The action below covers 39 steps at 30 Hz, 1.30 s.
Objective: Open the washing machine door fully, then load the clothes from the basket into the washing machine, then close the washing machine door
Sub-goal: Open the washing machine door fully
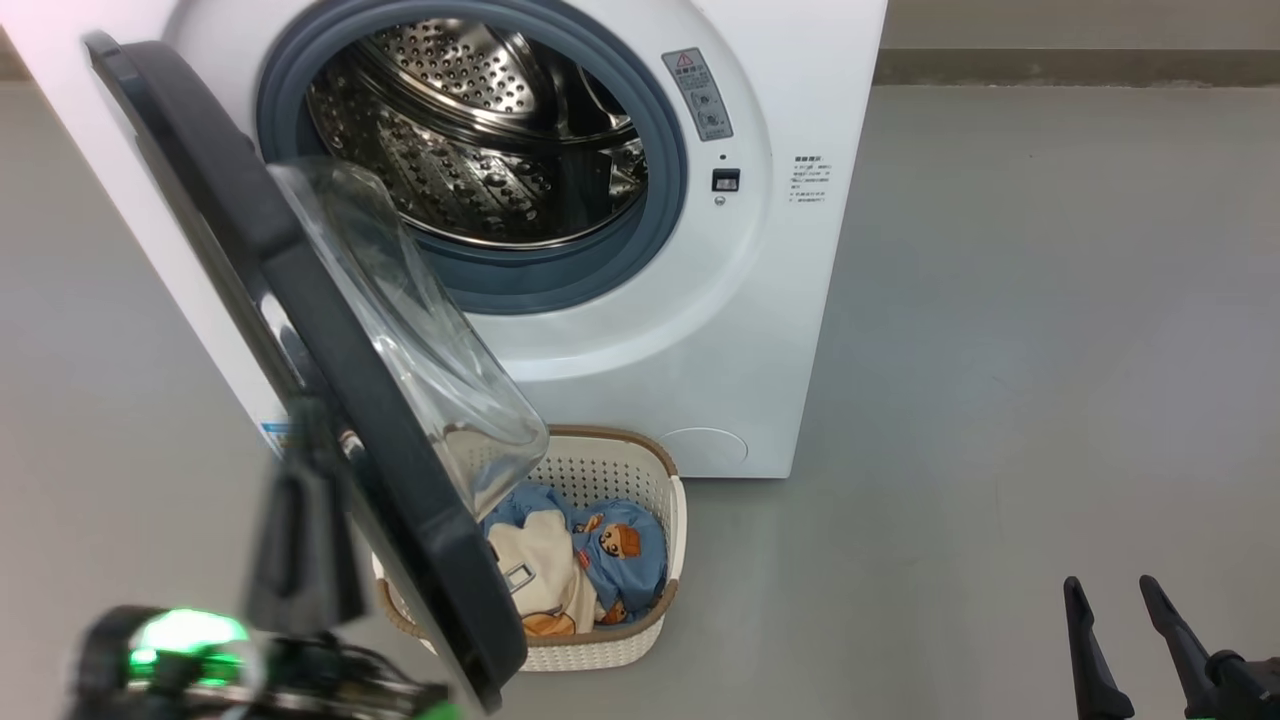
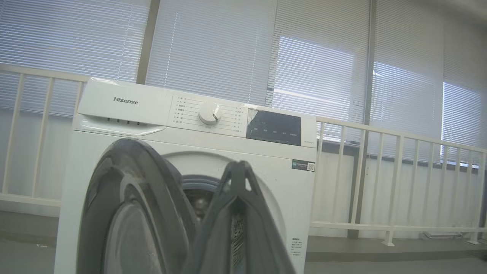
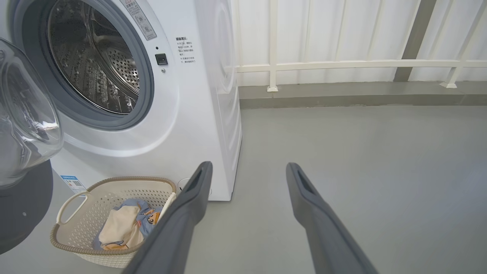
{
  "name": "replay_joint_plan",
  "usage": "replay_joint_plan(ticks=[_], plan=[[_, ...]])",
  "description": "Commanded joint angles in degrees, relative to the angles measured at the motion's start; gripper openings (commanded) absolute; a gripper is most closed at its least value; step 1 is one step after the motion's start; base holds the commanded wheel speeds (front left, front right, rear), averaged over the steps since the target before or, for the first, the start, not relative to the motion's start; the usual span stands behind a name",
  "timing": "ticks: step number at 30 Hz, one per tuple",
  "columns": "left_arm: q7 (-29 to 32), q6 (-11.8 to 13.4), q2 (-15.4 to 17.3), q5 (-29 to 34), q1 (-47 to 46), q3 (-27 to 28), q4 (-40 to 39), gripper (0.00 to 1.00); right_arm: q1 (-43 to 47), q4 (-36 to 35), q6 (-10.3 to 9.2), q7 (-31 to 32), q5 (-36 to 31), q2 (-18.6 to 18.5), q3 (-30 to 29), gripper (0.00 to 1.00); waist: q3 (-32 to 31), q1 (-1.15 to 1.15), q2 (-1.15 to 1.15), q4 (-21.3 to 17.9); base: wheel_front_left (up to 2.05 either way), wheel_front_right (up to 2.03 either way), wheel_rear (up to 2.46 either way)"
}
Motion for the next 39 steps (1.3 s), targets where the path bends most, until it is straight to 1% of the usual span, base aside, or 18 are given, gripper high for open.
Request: replay_joint_plan(ticks=[1, 6, 7, 9, 11, 13, 16, 22, 32, 39], plan=[[1.16, -0.34, 0.44, -0.2, -2.27, -3.16, -1.91, 0.0, -0.1, -1.15, 0.09, -0.69, -0.08, -0.31, 1.1, 1.0, -0.02, 0.0, 0.0, 0.27, 0.0, 0.0, 0.0], [4.75, 0.12, 0.44, -3.63, -2.82, -11.61, 0.48, 0.0, -0.47, -0.95, 0.09, -0.69, -0.01, 0.03, 1.33, 1.0, 0.14, 0.0, 0.0, 0.43, 0.0, 0.0, 0.0], [4.75, 0.12, 0.44, -3.63, -2.82, -11.61, 0.48, 0.0, -0.47, -0.95, 0.09, -0.69, -0.01, 0.03, 1.33, 1.0, 0.14, 0.0, 0.0, 0.43, 0.0, 0.0, 0.0], [6.41, 0.53, 0.44, -6.34, -2.75, -14.08, 2.33, 0.0, -0.62, -0.95, 0.09, -0.69, -0.02, 0.13, 1.41, 1.0, 0.27, 0.0, 0.0, 0.43, 0.0, 0.0, 0.0], [7.81, 1.23, 0.44, -8.6, -2.81, -15.36, 4.73, 0.0, -0.65, -0.99, 0.09, -0.69, 0.0, 0.23, 1.4, 1.0, 0.41, 0.0, 0.0, 0.48, 0.0, 0.0, 0.0], [9.1, 1.84, 0.44, -10.38, -2.85, -15.9, 7.57, 0.0, -0.65, -0.98, 0.09, -0.69, 0.06, 0.32, 1.46, 1.0, 0.61, 0.0, 0.0, 0.45, 0.0, 0.0, 0.0], [10.45, 2.55, 0.55, -11.04, -3.12, -16.09, 11.83, 0.0, -0.72, -0.94, 0.09, -0.69, 0.2, 0.31, 1.5, 1.0, 0.98, 0.0, 0.0, 0.36, 0.0, 0.0, 0.0], [10.76, 4.4, 0.52, -10.88, -3.86, -16.59, 17.71, 0.0, -1.14, -1.05, 0.09, -0.69, 0.33, 0.08, 1.47, 1.0, 2.23, 0.0, 0.0, 0.29, 0.0, 0.0, 0.0], [9.46, 7.49, 0.48, -9.19, -5.12, -17.89, 20.05, 0.0, -1.66, -0.93, 0.09, -0.69, 0.51, 0.15, 1.16, 1.0, 4.05, 0.0, 0.0, 1.88, 0.0, 0.0, 0.0], [9.51, 8.21, 0.52, -8.7, -5.13, -18.44, 19.75, 0.0, -1.83, -0.95, 0.09, -0.69, 0.49, -0.03, 1.17, 1.0, 4.88, 0.0, 0.0, 4.51, 0.0, 0.0, 0.0]])
